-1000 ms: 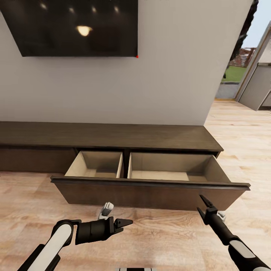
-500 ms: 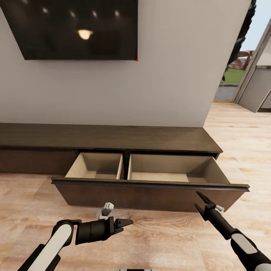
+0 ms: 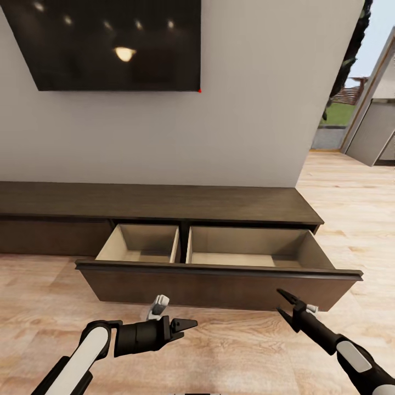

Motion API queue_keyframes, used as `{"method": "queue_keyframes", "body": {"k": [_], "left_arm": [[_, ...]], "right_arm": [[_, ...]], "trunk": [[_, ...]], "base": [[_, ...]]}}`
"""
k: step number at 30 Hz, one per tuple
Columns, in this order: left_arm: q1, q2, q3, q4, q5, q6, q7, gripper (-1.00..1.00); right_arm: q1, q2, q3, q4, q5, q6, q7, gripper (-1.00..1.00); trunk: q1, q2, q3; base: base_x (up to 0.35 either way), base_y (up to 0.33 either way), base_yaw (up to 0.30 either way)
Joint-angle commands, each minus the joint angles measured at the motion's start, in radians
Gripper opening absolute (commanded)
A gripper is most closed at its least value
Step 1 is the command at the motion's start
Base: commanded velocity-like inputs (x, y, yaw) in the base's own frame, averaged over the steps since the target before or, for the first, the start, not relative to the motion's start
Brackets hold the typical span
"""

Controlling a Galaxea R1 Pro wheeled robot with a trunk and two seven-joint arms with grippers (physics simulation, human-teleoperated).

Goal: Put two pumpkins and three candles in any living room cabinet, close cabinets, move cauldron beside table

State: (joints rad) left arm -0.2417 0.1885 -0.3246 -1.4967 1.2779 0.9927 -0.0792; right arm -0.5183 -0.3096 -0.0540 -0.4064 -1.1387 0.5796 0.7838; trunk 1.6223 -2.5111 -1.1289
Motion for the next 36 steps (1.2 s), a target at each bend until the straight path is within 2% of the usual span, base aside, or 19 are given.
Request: {"method": "queue_keyframes", "body": {"k": [1, 4, 7, 10, 13, 15, 19, 20, 23, 28, 32, 36], "left_arm": [[-0.001, 0.0, -0.001, 0.001, -0.008, 0.001, -0.008, 1.0], [-0.001, 0.0, -0.001, 0.0, -0.007, 0.001, -0.009, 1.0], [-0.001, 0.0, -0.001, 0.001, -0.006, 0.002, -0.01, 1.0], [-0.001, 0.0, -0.001, 0.001, -0.006, 0.003, -0.01, 1.0], [-0.001, 0.0, -0.001, 0.001, -0.006, 0.003, -0.01, 1.0], [-0.001, 0.0, -0.001, 0.001, -0.006, 0.003, -0.01, 1.0], [-0.001, 0.0, -0.001, 0.001, -0.006, 0.003, -0.01, 1.0], [-0.001, 0.0, -0.001, 0.001, -0.006, 0.003, -0.009, 1.0], [-0.001, -0.001, -0.001, 0.002, -0.006, 0.002, -0.009, 1.0], [-0.001, -0.001, -0.001, 0.003, -0.006, 0.001, -0.008, 1.0], [-0.001, -0.001, -0.001, 0.003, -0.008, 0.001, -0.008, 1.0], [-0.001, -0.001, -0.001, 0.003, -0.008, 0.001, -0.008, 1.0]], "right_arm": [[0.0, 0.001, -0.001, 0.001, -0.001, 0.024, -0.008, 1.0], [-0.001, 0.002, 0.02, 0.003, 0.021, 0.061, -0.025, 1.0], [0.0, -0.002, 0.06, -0.002, 0.057, 0.118, -0.03, 1.0], [0.001, -0.004, 0.08, -0.004, 0.078, 0.136, -0.032, 1.0], [0.004, -0.005, 0.113, -0.003, 0.163, 0.143, -0.032, 1.0], [0.005, -0.004, 0.12, 0.002, 0.207, 0.138, -0.025, 1.0], [0.006, -0.005, 0.124, 0.004, 0.237, 0.133, -0.016, 1.0], [0.006, -0.004, 0.125, 0.004, 0.264, 0.125, -0.014, 1.0], [0.006, -0.004, 0.125, 0.006, 0.304, 0.118, -0.014, 1.0], [0.006, -0.003, 0.125, 0.006, 0.332, 0.114, -0.021, 1.0], [0.006, -0.003, 0.126, 0.008, 0.384, 0.105, -0.021, 1.0], [0.006, -0.003, 0.126, 0.01, 0.41, 0.043, -0.018, 1.0]], "trunk": [[0.0, 0.0, -0.001], [0.0, 0.0, -0.001], [0.0, 0.0, -0.001], [-0.002, 0.0, 0.011], [-0.003, 0.001, 0.022], [-0.003, 0.001, 0.026], [-0.003, 0.001, 0.026], [-0.003, 0.001, 0.026], [-0.003, 0.001, 0.026], [-0.003, 0.001, 0.026], [-0.003, 0.001, 0.026], [-0.003, 0.001, 0.026]], "base": [[0.0, 0.0, 0.0], [0.0, 0.0, 0.0], [0.0, 0.0, 0.0], [0.0, 0.0, 0.0], [0.0, 0.0, 0.0], [0.0, 0.0, 0.0], [0.0, 0.0, 0.0], [0.0, 0.0, 0.0], [0.0, 0.0, 0.0], [0.0, 0.0, 0.0], [0.0, 0.0, 0.0], [0.0, 0.0, 0.0]]}}
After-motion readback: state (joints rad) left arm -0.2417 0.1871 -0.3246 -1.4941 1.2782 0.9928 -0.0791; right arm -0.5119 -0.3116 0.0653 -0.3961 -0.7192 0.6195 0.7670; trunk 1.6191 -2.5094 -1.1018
